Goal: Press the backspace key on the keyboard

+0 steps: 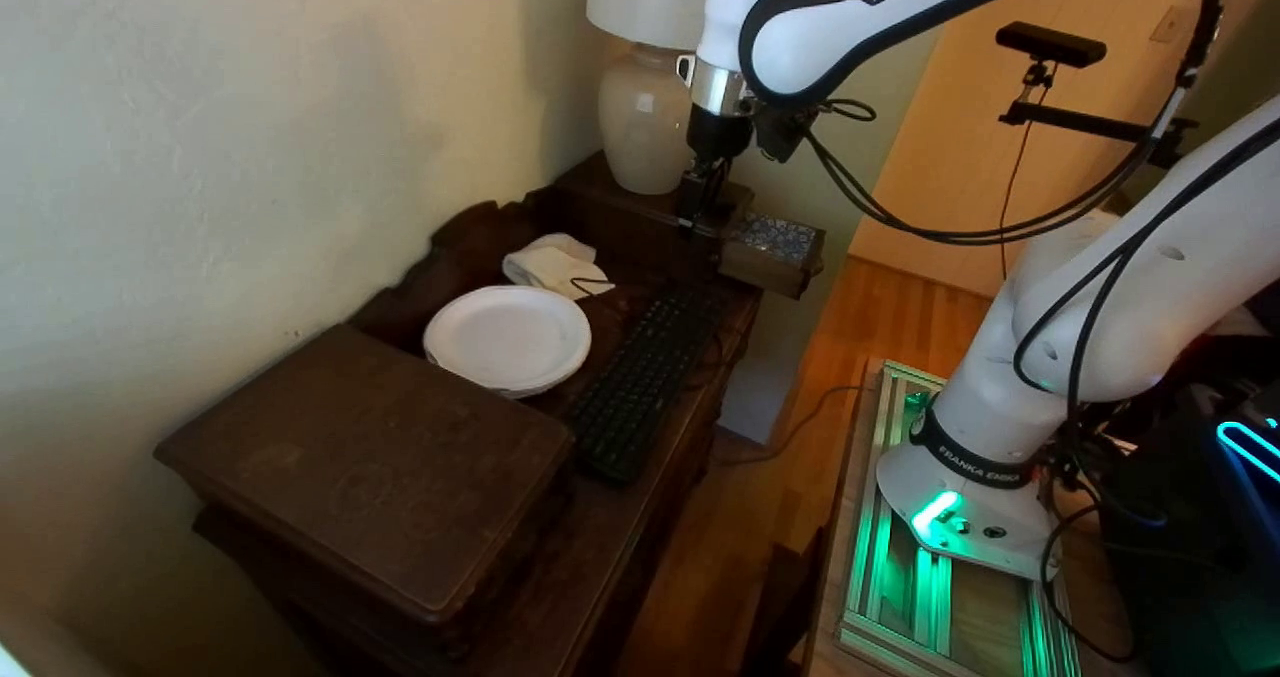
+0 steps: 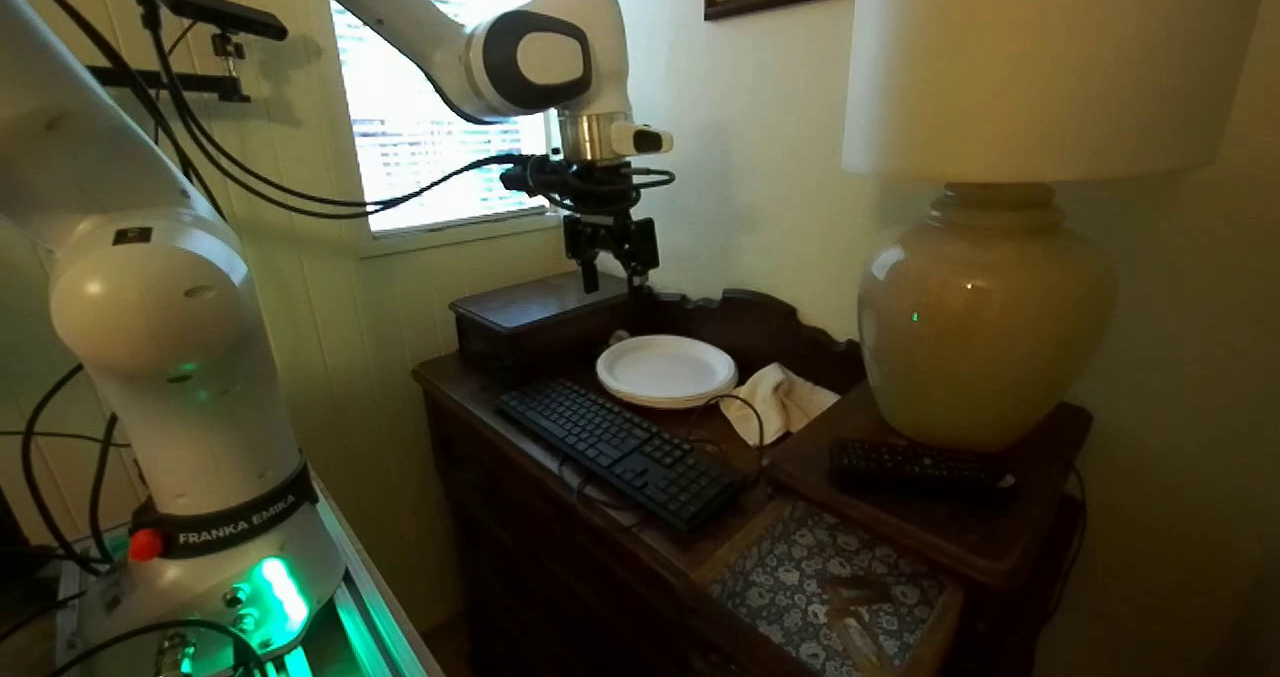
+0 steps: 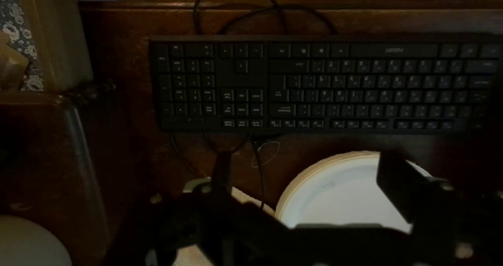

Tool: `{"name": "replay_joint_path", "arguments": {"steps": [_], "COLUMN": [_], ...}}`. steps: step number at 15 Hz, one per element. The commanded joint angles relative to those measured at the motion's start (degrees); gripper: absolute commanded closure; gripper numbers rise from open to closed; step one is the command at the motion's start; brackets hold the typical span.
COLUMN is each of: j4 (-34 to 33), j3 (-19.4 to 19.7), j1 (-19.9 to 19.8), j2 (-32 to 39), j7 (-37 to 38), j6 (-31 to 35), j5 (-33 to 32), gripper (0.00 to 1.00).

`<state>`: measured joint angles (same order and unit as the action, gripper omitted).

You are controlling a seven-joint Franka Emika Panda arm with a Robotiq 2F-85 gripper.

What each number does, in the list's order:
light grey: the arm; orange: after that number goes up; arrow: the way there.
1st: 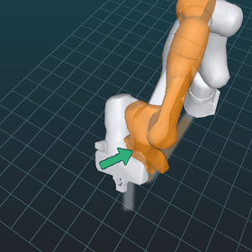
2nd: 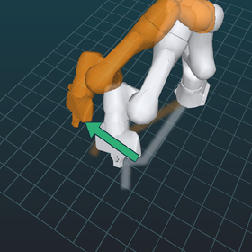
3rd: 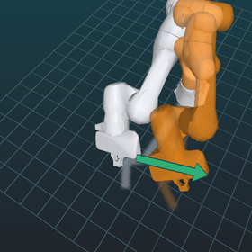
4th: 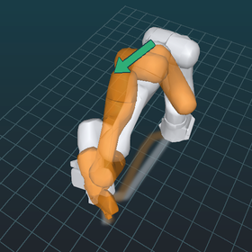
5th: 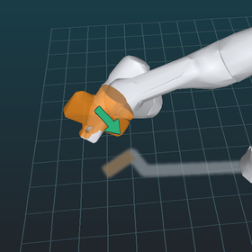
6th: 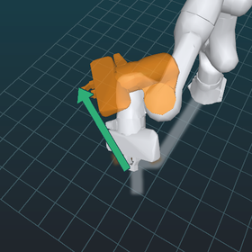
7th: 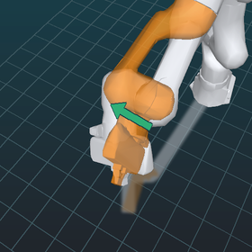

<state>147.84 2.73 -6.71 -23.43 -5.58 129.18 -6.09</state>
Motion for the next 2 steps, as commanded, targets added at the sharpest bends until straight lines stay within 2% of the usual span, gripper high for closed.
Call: {"name": "replay_joint_path", "arguments": {"steps": [1, 2], "j4": [0.1, 0.2], "j3": [0.7, 0.7], "j1": [0.7, 0.7], "j2": [-0.1, -0.1], "j7": [0.3, 0.3], "j6": [0.0, 0.1], "j5": [-0.3, -0.4], "gripper": [0.05, 0.05]}}
